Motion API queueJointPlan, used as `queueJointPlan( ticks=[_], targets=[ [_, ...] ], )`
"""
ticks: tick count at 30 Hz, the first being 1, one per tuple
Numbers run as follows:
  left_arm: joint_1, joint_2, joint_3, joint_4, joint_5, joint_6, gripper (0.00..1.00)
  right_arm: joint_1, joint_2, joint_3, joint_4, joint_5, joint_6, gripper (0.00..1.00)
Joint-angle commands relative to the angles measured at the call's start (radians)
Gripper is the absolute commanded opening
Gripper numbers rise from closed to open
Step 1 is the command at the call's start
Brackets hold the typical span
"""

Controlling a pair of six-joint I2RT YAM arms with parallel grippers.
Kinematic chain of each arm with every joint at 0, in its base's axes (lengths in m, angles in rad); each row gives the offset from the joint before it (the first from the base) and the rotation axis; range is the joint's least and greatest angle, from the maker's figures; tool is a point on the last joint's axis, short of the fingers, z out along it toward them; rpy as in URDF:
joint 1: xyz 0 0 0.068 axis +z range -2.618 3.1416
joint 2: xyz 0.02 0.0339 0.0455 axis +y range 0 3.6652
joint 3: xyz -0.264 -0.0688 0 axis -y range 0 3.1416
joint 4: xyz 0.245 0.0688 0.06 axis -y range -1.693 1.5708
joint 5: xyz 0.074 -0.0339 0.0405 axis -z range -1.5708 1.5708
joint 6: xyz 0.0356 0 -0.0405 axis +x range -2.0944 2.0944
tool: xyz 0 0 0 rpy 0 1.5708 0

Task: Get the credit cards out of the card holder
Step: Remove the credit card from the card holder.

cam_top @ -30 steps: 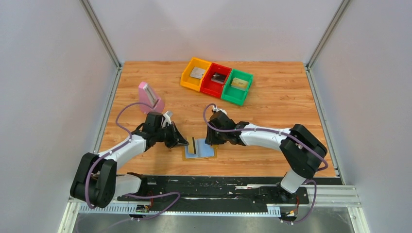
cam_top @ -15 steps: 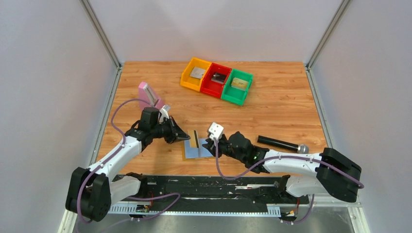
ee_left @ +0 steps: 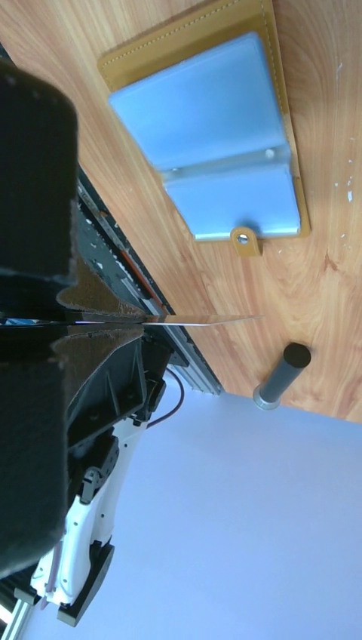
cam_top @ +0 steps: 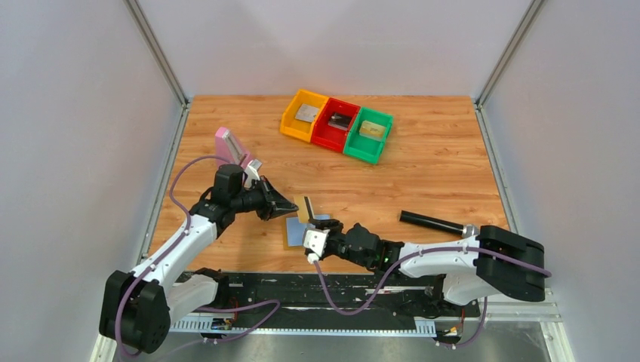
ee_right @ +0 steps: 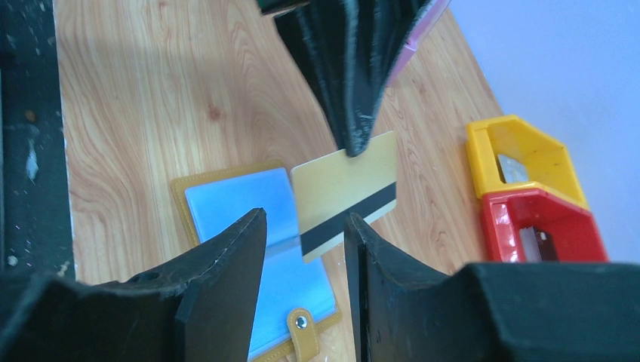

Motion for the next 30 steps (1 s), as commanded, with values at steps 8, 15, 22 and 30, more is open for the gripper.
queueJointPlan(
  ticks=[8,15,22,30],
  targets=[
    [0.004,-0.047,-0.001,0.037,0.019,-0.049,0.00,0.058,0.133,0.062,0.236,0.276,-0.189,0.39],
    [0.004,-0.052,-0.009,0.035,0.009,-0.048,0.00,0.074,0.167,0.052,0.346,0.333,-0.210,0.00],
    [0.005,-0.039,0.069,-0.097,-0.041,0.090,0.44,0.024,0.076,0.106,0.038,0.268,0.137,0.00],
    [0.005,-0.046,0.180,-0.225,-0.102,0.310,0.49,-0.149,-0.072,0.174,-0.297,-0.024,0.549,0.00]
  ],
)
